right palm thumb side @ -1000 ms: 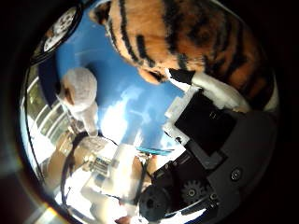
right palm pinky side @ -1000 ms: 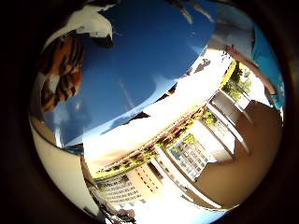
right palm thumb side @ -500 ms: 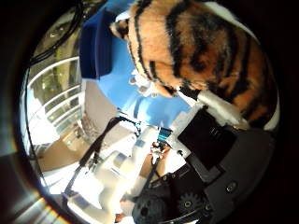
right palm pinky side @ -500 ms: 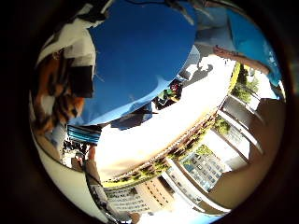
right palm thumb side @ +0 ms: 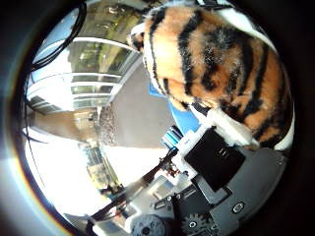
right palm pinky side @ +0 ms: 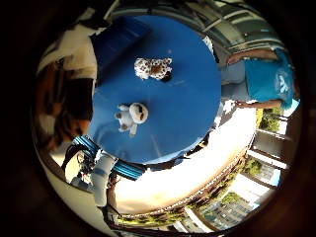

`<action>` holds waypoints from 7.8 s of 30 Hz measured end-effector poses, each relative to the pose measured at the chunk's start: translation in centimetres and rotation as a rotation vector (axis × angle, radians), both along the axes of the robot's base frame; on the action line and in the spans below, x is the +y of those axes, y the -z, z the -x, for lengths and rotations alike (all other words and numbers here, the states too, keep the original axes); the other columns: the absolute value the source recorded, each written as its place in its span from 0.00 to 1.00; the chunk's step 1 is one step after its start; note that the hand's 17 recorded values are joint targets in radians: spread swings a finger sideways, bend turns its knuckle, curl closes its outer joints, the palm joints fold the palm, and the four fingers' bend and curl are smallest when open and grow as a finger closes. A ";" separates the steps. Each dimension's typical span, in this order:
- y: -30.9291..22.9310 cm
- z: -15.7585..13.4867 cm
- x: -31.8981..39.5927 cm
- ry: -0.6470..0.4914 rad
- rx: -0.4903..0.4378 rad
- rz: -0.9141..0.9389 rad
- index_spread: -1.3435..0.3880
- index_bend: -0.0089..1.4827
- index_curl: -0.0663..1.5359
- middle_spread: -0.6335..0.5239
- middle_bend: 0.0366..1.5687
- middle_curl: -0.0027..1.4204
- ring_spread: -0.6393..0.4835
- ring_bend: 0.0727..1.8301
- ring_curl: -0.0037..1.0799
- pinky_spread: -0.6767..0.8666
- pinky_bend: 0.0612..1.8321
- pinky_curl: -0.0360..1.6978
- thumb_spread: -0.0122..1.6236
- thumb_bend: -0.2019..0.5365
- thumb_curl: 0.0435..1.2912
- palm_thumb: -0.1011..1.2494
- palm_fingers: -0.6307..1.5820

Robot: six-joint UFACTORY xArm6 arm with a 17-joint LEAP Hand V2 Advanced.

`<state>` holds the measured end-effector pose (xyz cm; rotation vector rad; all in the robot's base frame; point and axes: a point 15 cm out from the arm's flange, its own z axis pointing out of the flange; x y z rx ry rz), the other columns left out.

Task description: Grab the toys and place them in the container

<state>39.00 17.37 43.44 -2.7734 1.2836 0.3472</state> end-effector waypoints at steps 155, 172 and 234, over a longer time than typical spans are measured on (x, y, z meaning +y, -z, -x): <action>13.5 -16.0 16.6 0.233 -0.327 -0.072 0.31 0.36 0.83 0.45 0.72 0.56 0.57 0.76 0.67 0.56 0.78 0.51 0.67 0.22 0.54 0.59 0.55; 14.6 -16.0 14.3 0.134 -0.288 -0.059 0.47 0.10 0.45 0.55 0.15 0.28 0.79 0.32 0.32 0.74 0.53 0.34 0.67 0.22 0.32 0.45 0.27; 29.9 -2.2 -19.1 0.039 0.000 0.294 0.60 0.07 0.20 0.44 0.35 0.35 0.70 0.45 0.41 0.67 0.31 0.14 0.66 0.27 0.30 0.67 0.75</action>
